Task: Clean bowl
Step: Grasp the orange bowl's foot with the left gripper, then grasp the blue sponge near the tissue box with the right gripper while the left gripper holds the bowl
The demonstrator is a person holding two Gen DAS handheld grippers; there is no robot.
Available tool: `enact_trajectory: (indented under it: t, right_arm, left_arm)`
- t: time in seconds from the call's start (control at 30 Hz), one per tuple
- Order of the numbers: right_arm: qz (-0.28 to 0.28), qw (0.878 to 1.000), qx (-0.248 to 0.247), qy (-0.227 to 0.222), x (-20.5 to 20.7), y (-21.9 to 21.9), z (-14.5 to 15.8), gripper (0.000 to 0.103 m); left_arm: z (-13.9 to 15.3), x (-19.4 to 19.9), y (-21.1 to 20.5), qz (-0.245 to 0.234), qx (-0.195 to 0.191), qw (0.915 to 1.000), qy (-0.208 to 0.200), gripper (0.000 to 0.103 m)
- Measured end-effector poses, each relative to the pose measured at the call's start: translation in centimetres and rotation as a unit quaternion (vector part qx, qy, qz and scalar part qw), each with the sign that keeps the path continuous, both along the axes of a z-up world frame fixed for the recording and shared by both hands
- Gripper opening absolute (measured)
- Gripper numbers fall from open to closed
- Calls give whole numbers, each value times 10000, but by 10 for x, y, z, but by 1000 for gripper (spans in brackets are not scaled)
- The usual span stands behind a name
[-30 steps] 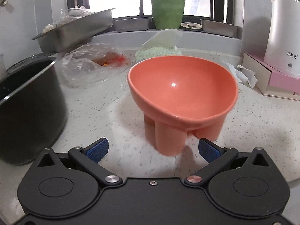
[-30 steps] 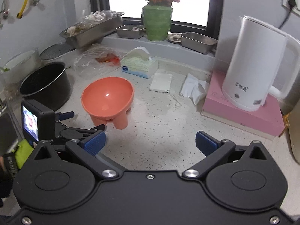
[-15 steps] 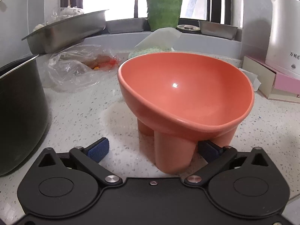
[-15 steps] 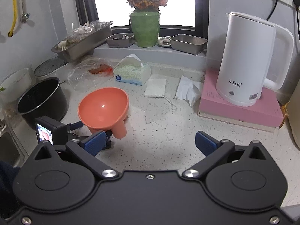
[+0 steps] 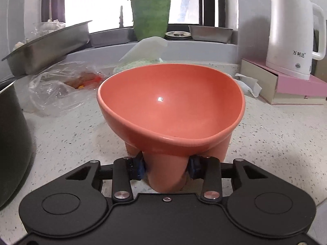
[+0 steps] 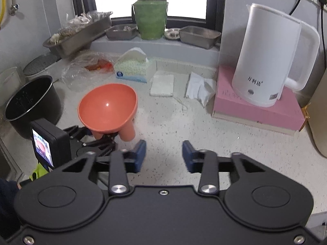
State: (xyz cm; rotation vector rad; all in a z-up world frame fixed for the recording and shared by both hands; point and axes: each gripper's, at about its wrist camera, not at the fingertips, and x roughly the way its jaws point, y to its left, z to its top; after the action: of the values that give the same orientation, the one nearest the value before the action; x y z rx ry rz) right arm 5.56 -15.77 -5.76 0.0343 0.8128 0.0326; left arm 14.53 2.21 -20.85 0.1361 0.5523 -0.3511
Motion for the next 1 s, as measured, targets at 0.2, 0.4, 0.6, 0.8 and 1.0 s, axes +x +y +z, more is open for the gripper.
enact_trajectory:
  t: [0.2,0.4,0.6,0.8,1.0]
  right_arm:
    - [2,9998,-30,183,5,4,-7,24]
    - [-42,9998,-64,197,22,1,-6,39]
    - [102,9997,-78,227,68,-6,-14,70]
    - [358,9989,-213,198,132,-10,-27,74]
    - [616,9972,-134,397,213,-14,-56,81]
  left_arm:
    - [-2,-1,8,-179,-85,9998,-14,38]
    - [0,-3,10,-301,-79,9995,42,38]
    - [2,-7,12,-319,-44,9994,113,38]
    - [3,-12,10,-215,35,9996,157,39]
    - [8,-9,9,-96,70,9993,356,38]
